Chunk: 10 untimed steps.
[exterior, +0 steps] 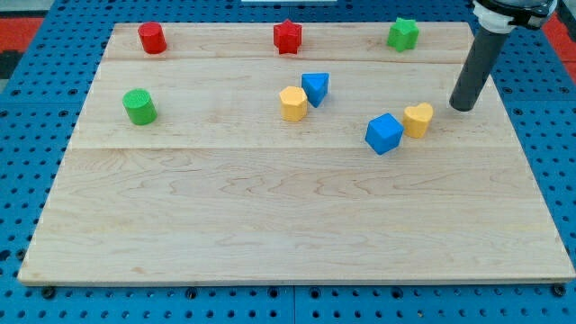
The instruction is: Place your arm below the red star
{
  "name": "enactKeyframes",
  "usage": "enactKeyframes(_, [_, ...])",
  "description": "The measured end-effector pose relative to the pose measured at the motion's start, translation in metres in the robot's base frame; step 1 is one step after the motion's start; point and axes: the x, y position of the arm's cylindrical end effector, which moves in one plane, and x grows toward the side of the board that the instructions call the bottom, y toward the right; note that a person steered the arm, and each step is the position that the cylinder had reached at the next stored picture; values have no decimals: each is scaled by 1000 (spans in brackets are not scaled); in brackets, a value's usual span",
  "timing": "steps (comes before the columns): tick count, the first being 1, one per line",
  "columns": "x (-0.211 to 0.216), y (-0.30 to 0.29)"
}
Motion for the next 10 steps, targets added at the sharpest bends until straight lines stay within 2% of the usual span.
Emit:
enactKeyframes(1, [8, -28])
enactKeyframes(2, [8, -32])
enactKeyframes(3, [8, 9])
enactKeyframes(4, [83, -12])
enactKeyframes(5, [115, -94])
enactKeyframes(6, [108, -218])
enactKeyframes(7, [61, -251])
enactKeyframes(9, [-17, -132])
enactKeyframes(10, [-77, -181])
